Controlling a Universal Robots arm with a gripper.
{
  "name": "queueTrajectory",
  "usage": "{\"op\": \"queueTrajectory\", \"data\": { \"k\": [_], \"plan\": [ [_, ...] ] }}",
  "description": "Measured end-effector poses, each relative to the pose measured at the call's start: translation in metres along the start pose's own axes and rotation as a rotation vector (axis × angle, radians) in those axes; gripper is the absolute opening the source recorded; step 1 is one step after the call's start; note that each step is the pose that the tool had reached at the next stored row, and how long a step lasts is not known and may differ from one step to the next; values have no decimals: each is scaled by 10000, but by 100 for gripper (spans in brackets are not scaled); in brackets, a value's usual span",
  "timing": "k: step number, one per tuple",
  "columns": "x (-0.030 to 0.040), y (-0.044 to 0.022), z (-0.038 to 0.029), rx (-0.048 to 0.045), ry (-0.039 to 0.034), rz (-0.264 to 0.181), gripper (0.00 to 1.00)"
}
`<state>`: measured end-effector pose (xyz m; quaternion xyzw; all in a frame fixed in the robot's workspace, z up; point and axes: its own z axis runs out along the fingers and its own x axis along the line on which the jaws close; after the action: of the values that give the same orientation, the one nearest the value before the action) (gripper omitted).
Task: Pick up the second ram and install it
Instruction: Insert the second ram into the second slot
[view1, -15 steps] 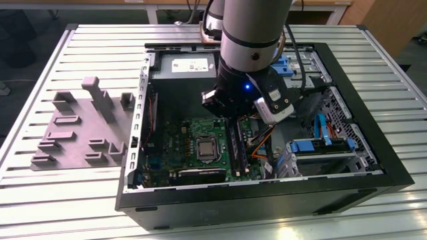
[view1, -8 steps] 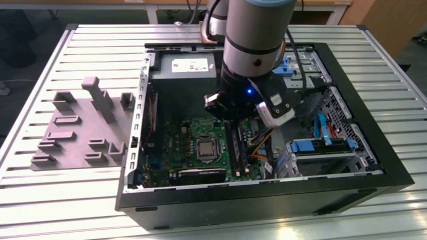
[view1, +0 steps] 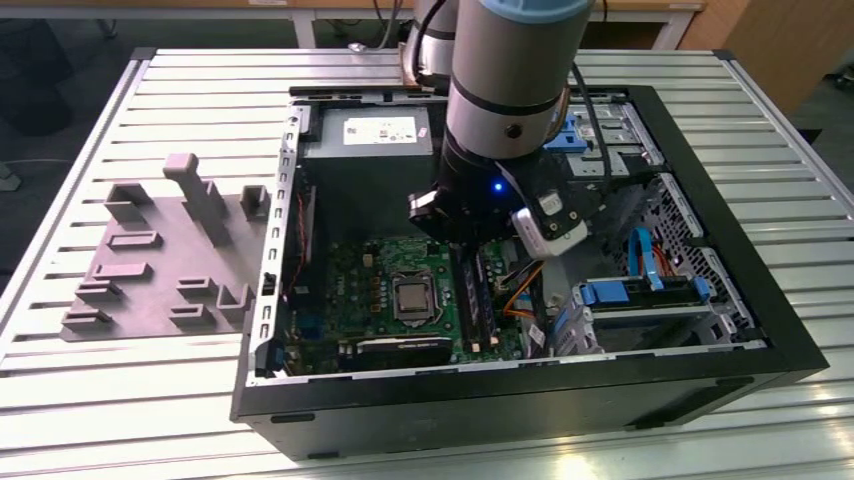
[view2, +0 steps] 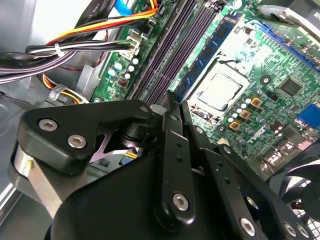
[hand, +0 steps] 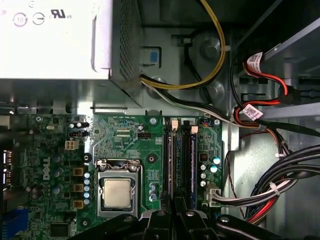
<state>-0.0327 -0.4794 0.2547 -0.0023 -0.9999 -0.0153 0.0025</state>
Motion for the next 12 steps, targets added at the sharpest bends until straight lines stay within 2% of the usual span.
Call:
{"op": "queueTrajectory", "data": {
  "k": [12],
  "plan": [
    [-19,-33,153,-2,0,201,14]
  ]
}}
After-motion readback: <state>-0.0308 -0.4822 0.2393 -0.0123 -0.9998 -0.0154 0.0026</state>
